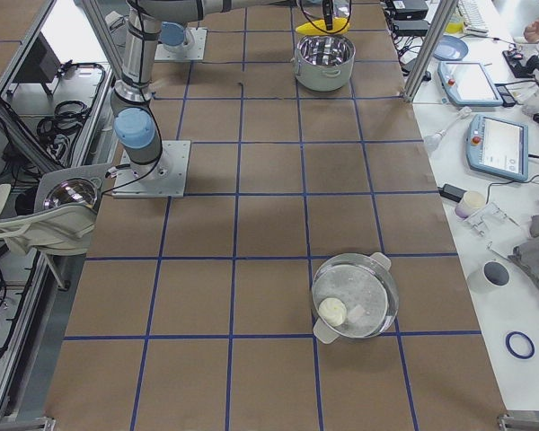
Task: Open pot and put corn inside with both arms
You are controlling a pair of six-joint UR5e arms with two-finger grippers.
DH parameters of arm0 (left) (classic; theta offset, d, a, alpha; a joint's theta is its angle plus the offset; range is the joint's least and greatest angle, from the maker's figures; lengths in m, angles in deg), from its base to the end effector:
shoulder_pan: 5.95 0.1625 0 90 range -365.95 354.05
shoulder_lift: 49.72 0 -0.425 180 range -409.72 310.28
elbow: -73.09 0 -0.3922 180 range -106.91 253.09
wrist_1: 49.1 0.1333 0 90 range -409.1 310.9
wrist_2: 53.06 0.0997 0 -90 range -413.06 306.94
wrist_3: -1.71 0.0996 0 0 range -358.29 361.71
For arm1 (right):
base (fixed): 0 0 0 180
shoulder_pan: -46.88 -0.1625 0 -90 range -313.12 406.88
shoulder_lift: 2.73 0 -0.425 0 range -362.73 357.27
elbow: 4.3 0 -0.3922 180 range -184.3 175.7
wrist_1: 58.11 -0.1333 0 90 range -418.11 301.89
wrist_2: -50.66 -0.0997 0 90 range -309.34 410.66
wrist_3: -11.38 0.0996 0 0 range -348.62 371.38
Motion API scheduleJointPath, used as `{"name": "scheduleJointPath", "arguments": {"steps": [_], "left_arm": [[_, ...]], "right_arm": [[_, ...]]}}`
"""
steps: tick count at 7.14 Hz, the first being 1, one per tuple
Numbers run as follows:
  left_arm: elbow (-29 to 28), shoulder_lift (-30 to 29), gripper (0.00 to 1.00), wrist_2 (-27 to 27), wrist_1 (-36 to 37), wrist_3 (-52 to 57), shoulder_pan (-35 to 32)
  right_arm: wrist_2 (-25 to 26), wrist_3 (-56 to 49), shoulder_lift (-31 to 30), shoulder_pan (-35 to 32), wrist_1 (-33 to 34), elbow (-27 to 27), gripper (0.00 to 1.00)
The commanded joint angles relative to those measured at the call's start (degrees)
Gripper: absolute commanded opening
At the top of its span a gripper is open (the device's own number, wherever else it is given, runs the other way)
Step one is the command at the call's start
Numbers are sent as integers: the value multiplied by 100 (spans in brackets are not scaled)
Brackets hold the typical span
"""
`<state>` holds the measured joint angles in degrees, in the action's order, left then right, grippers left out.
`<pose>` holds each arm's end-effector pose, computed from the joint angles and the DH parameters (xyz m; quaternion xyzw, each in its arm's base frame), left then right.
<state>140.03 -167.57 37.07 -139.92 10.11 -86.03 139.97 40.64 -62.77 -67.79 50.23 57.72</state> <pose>-0.0141 -0.6916 0.3967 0.0132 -0.9987 -0.0485 0.0067 0.4261 -0.6053 0.4497 0.0388 0.9890 -0.1241 0.0698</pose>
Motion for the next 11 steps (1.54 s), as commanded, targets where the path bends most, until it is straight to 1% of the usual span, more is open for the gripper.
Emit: {"name": "scheduleJointPath", "arguments": {"steps": [1,2,3,4,5,6,8,9,10,11], "left_arm": [[143,-27,5,22,3,259,203],[187,-62,5,22,30,267,204],[240,-80,5,31,56,276,204],[310,-71,5,40,65,346,204],[389,-62,4,57,74,642,247],[390,-80,4,57,300,898,387],[459,-237,4,57,810,1275,502],[608,-256,1,66,847,1817,633],[1036,-256,1,57,1709,2049,782],[1545,-195,1,57,2344,2286,888]], "right_arm": [[-1,159,518,-231,108,-366,40],[-1,159,598,-275,344,-366,45],[-1,177,720,-319,407,-348,49],[-10,212,948,-319,660,-366,50],[-10,395,1046,-319,811,-357,50],[-27,397,1064,-319,812,-366,57],[-133,397,1056,-337,951,-348,100],[-203,405,1038,-337,944,-331,100],[-203,353,1038,-337,944,-313,100],[-203,161,942,-328,927,-313,100]]}}
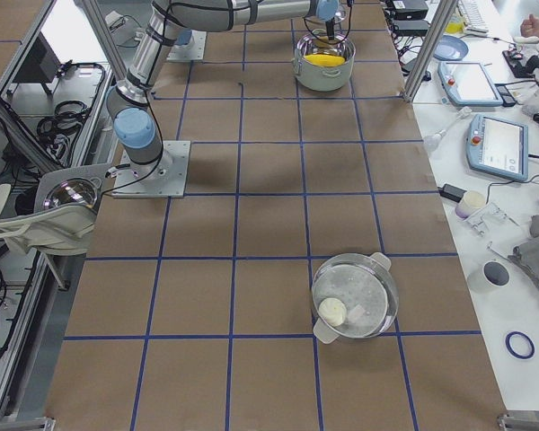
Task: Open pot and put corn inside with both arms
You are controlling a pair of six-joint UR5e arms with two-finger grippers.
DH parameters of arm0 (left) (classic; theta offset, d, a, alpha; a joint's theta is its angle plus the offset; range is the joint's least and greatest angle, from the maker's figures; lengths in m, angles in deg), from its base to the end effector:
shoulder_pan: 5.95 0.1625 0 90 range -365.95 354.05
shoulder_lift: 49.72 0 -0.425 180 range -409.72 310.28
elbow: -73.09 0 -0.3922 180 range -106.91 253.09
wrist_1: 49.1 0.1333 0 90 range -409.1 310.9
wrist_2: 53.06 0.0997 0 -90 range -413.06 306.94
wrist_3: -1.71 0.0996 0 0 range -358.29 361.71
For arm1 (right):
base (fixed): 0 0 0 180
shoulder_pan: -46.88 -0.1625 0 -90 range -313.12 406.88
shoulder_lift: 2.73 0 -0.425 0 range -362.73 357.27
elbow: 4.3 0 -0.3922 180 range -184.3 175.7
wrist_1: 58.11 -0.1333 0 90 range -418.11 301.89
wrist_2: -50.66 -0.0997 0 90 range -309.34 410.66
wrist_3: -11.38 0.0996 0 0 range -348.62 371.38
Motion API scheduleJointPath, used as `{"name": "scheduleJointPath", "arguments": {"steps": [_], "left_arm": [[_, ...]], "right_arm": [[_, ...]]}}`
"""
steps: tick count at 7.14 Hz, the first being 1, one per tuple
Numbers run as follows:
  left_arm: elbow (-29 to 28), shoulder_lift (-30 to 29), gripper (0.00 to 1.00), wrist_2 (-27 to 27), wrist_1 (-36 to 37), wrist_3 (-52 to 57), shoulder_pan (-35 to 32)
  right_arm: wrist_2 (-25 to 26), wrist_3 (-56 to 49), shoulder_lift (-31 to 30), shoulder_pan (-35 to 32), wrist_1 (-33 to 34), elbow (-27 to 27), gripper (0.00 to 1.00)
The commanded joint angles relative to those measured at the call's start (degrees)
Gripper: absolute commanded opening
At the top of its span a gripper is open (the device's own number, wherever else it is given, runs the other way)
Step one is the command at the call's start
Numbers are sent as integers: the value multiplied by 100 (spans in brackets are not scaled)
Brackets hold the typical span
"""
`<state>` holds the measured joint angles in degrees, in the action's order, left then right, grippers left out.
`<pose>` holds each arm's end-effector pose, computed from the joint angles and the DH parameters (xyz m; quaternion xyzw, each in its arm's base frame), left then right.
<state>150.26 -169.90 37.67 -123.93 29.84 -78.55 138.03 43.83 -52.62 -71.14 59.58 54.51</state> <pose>0.0785 -0.6920 0.3096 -0.0936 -0.9954 -0.0200 0.0015 0.4917 -0.6306 0.3646 0.0344 0.9858 -0.1294 0.1017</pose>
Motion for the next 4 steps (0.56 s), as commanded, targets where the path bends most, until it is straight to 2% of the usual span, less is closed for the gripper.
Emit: {"name": "scheduleJointPath", "arguments": {"steps": [1,3,4], "left_arm": [[771,73,1,-2,811,360,176],[1018,82,1,-2,777,604,350],[1350,125,2,-2,1099,641,404]], "right_arm": [[25,-455,-291,85,-244,69,100],[78,-1350,-931,619,-1811,104,100],[87,-1833,-1256,953,-2342,174,100]]}}
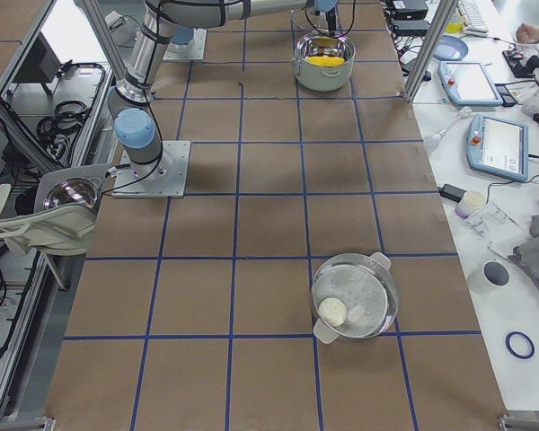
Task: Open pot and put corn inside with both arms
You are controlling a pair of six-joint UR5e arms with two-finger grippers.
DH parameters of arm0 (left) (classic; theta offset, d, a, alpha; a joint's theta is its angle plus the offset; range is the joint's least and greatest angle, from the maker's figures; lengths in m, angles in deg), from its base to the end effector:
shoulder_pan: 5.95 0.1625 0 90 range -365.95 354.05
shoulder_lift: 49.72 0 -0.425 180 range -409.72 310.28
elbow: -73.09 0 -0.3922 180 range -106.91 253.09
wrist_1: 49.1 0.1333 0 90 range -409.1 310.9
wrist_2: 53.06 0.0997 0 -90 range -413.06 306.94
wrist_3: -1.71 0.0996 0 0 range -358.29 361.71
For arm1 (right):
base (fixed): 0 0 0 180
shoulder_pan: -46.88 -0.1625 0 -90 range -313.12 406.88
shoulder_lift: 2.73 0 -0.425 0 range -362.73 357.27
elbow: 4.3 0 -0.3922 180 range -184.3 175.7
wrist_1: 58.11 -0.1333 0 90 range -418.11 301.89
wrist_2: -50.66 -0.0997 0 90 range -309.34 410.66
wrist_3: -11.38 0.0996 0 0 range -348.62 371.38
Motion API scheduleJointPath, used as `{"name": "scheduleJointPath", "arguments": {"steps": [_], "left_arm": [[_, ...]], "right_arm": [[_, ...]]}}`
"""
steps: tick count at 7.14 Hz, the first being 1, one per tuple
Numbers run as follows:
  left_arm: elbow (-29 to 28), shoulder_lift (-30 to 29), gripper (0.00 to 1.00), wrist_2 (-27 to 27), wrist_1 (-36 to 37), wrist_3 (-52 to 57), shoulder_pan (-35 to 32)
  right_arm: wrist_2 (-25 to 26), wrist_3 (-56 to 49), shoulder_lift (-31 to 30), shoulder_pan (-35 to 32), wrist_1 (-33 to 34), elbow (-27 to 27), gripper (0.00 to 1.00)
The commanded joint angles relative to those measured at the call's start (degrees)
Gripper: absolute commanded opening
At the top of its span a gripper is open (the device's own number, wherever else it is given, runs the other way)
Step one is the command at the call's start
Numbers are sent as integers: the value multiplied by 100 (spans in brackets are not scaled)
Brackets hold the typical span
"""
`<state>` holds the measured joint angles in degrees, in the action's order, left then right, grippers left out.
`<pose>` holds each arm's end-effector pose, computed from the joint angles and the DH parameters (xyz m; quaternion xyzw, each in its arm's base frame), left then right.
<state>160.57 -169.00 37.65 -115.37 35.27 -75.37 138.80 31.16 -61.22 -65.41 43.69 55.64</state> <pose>0.1057 -0.6571 0.2519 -0.1132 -0.9932 -0.0264 0.0065 0.4033 -0.6238 0.4349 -0.0233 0.9955 -0.0784 0.0475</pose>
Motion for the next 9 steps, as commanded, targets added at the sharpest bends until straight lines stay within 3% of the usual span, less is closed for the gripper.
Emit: {"name": "scheduleJointPath", "arguments": {"steps": [1,2,3,4,5,6,9], "left_arm": [[540,54,2,9,411,106,112],[655,97,3,26,404,89,112],[630,98,24,26,413,89,112],[630,98,85,0,378,98,112],[595,106,100,9,308,80,112],[534,176,100,9,255,45,112],[-631,527,100,-35,-1645,-322,-237]], "right_arm": [[10,-902,-818,749,-1201,201,100],[10,-1367,-1222,1153,-1676,403,100],[19,-1537,-1705,1409,-1889,779,100],[123,-1878,-2119,1412,-1865,1366,100],[281,-2090,-2471,1464,-1639,1876,100],[309,-2153,-2544,1490,-958,2160,100],[291,-2260,-2606,1781,-854,2242,100]]}}
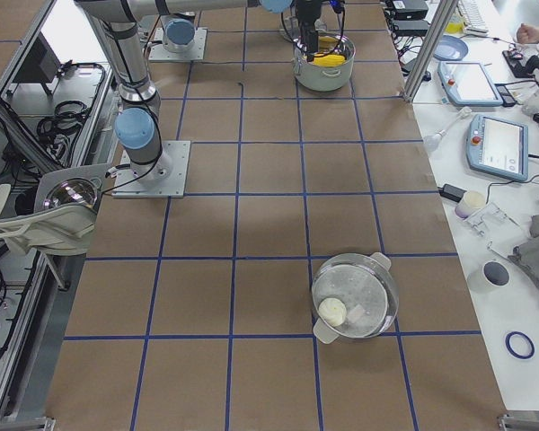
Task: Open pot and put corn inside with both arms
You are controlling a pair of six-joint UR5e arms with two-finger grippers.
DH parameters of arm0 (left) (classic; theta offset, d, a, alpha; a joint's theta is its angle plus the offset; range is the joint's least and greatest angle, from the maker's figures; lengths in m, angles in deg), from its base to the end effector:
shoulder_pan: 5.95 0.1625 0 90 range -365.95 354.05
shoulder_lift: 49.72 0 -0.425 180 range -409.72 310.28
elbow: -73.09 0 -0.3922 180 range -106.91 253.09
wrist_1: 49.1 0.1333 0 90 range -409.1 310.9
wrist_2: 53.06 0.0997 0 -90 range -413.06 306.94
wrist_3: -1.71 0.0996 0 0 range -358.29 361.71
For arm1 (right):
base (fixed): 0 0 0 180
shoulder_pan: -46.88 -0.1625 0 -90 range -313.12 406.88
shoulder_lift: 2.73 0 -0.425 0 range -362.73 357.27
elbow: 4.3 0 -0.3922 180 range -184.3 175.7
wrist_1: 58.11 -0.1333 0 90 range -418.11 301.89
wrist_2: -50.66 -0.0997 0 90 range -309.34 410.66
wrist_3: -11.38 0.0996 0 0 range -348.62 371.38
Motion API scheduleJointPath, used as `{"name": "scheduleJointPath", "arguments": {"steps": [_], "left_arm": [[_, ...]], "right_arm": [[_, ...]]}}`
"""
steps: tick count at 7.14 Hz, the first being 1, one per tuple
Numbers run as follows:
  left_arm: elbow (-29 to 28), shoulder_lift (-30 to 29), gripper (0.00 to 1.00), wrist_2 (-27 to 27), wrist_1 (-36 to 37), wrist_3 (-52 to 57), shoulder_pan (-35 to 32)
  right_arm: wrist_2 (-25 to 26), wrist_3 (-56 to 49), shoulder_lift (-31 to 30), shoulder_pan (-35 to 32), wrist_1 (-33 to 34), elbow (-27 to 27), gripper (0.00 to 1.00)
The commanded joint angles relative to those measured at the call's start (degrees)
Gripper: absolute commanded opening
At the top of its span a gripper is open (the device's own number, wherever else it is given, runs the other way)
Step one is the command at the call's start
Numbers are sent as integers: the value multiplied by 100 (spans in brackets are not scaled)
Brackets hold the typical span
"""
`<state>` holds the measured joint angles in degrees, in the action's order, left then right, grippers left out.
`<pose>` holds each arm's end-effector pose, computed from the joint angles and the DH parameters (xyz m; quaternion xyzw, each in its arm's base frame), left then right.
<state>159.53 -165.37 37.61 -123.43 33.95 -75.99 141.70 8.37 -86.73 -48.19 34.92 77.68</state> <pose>0.0927 -0.6423 0.2880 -0.1071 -0.9927 -0.0529 0.0194 0.1791 -0.5307 0.5086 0.0700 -0.9965 0.0442 0.0083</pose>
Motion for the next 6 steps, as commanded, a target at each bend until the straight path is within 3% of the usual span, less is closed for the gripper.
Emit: {"name": "scheduleJointPath", "arguments": {"steps": [1,2,3,6], "left_arm": [[-1184,322,100,21,-1742,-452,-568],[-1643,402,100,21,-2308,-760,-772],[-1743,611,100,21,-2627,-980,-861],[-1630,964,100,-58,-2841,-1755,-1081]], "right_arm": [[28,-6,-46,77,22,38,100],[28,-6,-46,111,22,38,100],[36,20,-89,121,22,38,100],[247,20,-133,164,22,38,100]]}}
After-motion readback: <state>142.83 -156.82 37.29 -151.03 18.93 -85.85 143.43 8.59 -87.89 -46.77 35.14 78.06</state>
